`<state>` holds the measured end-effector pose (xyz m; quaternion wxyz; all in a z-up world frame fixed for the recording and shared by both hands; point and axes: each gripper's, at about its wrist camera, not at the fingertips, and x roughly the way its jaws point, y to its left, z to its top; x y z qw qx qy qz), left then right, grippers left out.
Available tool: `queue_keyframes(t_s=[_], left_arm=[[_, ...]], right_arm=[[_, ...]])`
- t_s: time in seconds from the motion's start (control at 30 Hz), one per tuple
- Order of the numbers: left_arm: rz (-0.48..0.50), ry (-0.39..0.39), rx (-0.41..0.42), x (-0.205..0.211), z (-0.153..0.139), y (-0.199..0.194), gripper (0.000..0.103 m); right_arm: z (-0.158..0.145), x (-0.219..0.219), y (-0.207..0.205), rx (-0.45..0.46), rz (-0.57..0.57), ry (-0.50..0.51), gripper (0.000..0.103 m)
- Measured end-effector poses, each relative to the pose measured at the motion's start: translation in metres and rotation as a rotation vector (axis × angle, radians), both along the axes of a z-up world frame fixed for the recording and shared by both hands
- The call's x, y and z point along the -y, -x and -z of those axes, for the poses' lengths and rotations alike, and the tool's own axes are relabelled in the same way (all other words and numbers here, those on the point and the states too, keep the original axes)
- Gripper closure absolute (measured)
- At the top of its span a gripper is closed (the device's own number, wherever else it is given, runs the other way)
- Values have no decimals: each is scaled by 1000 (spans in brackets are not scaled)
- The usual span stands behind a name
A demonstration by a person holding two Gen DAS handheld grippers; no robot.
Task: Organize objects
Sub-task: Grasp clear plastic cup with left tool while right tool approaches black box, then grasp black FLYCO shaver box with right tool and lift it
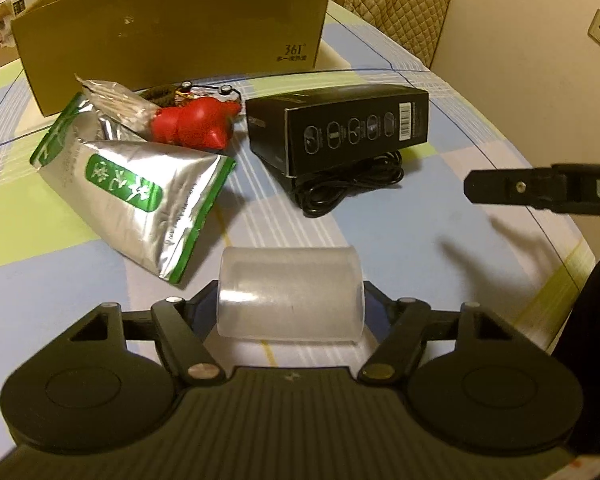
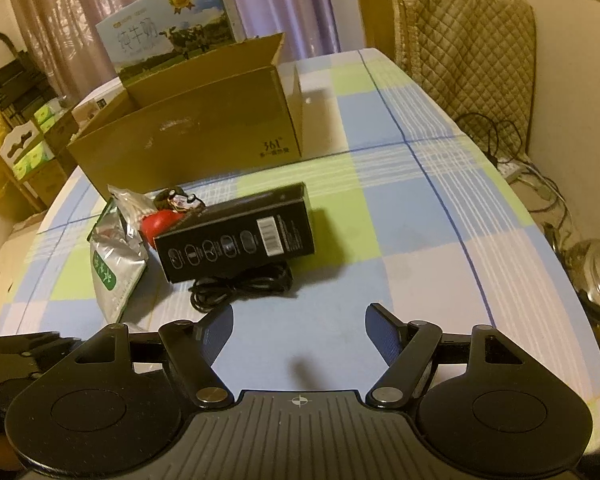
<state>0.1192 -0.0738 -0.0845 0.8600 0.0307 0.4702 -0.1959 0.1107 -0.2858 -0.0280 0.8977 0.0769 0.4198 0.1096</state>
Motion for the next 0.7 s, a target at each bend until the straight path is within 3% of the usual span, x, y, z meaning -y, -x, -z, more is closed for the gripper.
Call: queue_keyframes(t_s=[0.27, 0.5, 0.7], left_arm=[[-37, 18, 32, -21, -19, 3, 35], [-71, 31, 60, -36, -33, 3, 35], [-123, 34, 68, -53, -37, 3, 35]], right_arm=[[-1, -13, -33, 55, -113, 39, 32], [10, -18, -69, 64, -197, 14, 32], [9, -34, -62, 47, -294, -34, 32]])
